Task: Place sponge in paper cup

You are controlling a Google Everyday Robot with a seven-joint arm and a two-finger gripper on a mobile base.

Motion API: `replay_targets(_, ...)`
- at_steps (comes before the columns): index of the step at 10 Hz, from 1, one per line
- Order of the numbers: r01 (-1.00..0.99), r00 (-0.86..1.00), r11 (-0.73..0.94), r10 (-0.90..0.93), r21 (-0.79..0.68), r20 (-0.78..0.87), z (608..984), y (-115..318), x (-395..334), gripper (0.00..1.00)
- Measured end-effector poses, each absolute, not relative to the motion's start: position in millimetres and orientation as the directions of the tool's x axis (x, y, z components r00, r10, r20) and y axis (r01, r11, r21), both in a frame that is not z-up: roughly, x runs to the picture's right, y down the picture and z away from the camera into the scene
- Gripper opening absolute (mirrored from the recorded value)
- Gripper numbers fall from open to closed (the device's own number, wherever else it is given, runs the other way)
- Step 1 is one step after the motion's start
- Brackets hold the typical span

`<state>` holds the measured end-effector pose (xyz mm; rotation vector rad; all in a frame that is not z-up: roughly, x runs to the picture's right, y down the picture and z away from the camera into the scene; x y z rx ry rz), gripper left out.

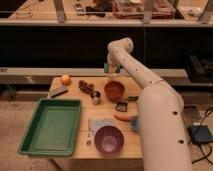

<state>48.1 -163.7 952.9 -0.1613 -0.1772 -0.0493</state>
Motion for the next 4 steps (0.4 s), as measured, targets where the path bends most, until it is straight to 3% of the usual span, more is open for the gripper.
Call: replay_targets(4,0.066,0.984,0.988,-0.041,-0.143,0.173,955.9,-166.0,48.0,0.14)
